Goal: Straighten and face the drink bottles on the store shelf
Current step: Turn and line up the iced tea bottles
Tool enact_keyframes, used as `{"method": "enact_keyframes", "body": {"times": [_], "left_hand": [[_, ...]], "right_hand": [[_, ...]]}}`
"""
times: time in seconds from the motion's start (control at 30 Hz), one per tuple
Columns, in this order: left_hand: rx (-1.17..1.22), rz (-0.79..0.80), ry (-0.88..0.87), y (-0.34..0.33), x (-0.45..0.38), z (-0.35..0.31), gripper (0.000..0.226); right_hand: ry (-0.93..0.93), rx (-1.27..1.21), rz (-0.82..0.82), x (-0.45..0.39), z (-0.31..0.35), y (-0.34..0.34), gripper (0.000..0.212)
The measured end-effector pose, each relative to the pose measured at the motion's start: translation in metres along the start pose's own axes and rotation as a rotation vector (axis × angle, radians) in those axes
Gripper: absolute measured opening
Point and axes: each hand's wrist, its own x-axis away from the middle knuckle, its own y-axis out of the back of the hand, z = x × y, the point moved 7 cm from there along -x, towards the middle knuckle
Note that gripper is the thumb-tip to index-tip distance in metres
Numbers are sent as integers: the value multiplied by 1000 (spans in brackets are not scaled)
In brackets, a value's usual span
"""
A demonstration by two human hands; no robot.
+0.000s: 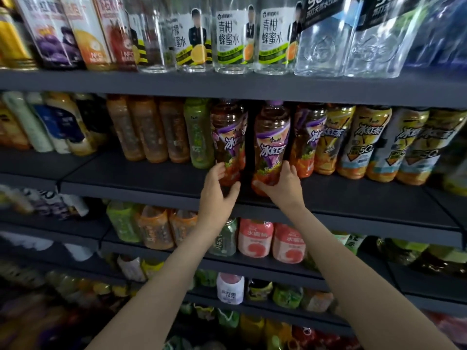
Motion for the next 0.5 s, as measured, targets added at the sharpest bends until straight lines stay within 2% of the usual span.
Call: {"method": "enact_keyframes", "body": {"times": [0.07, 0.17, 0.27, 0.37, 0.43, 0.5], "left_hand": [[172, 136, 70, -8, -1, -7, 60], [388, 258, 149, -17, -1, -23, 68], [484, 358, 201, -23, 7, -37, 50], [604, 373, 275, -21, 23, -33, 36], [678, 371, 330, -15, 32, -31, 38], [698, 409, 377, -8, 38, -32, 39]], "right_hand": [[26, 18, 18, 10, 2, 5, 81], [89, -23, 57, 30, 10, 17, 75], [128, -58, 206, 52, 25, 28, 70], [115, -1, 386, 75, 36, 32, 60], [65, -144, 449, 83, 45, 44, 51], [-2, -342, 389, 80, 55, 63, 50]]}}
